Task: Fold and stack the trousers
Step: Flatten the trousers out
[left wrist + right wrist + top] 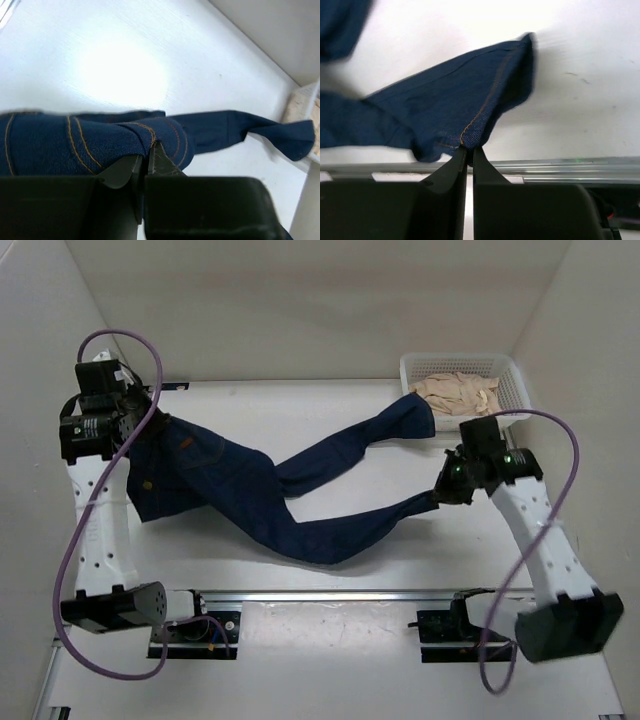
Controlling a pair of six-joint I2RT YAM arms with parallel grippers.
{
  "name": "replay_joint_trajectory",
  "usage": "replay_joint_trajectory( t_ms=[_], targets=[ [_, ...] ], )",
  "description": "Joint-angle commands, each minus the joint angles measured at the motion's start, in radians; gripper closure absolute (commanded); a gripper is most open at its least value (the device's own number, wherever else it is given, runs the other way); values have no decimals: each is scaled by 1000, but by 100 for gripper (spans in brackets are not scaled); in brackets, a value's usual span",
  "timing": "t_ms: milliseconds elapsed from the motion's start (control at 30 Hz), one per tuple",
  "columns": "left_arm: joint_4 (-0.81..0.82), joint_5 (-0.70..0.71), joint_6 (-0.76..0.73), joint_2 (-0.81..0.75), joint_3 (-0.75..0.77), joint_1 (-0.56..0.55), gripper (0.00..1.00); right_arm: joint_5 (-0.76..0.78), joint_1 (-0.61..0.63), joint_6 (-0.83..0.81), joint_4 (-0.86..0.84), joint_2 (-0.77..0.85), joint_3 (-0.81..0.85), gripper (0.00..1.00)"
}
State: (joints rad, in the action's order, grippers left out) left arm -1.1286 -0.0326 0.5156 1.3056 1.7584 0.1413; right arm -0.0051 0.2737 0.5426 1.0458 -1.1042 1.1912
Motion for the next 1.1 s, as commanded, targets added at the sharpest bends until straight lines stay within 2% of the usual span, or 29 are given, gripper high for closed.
replay_joint_trajectory(
  t_ms=[0,67,133,167,233,267,300,333,367,467,600,633,800,867,933,1067],
  targets=[
    [79,75,0,92,-14,3,90,-106,-232,-90,-27,-165,27,100],
    [90,88,14,132,-4,13,90,-179,-414,-102,-153,-268,45,100],
    [101,106,23,188,6,14,90,-240,-522,-81,-222,-446,88,100],
    [101,106,35,207,18,23,90,-252,-534,-81,-222,-498,149,78],
    [101,94,35,262,27,23,90,-253,-534,-81,-231,-586,200,68],
    [101,85,44,274,38,23,90,-231,-534,-72,-231,-586,211,34],
    [101,74,44,294,38,23,90,-231,-534,-60,-243,-567,211,16],
    [101,74,44,303,38,23,90,-222,-534,-59,-253,-553,199,5],
    [101,74,44,304,38,23,90,-222,-534,-59,-253,-539,188,0],
    [101,74,44,340,38,14,90,-146,-534,-59,-262,-455,116,0],
    [101,74,35,330,26,14,90,-125,-534,-29,-309,-297,-57,12],
    [101,74,35,317,13,14,90,-148,-534,-20,-322,-284,-140,18],
    [101,74,26,273,-10,14,90,-358,-534,34,-522,-318,-360,28],
    [101,65,26,259,-10,14,90,-390,-534,62,-587,-371,-387,35],
    [101,65,15,250,-10,14,90,-406,-534,74,-685,-405,-401,51],
    [82,65,15,228,-10,23,90,-386,-524,117,-762,-486,-410,48]
  ],
)
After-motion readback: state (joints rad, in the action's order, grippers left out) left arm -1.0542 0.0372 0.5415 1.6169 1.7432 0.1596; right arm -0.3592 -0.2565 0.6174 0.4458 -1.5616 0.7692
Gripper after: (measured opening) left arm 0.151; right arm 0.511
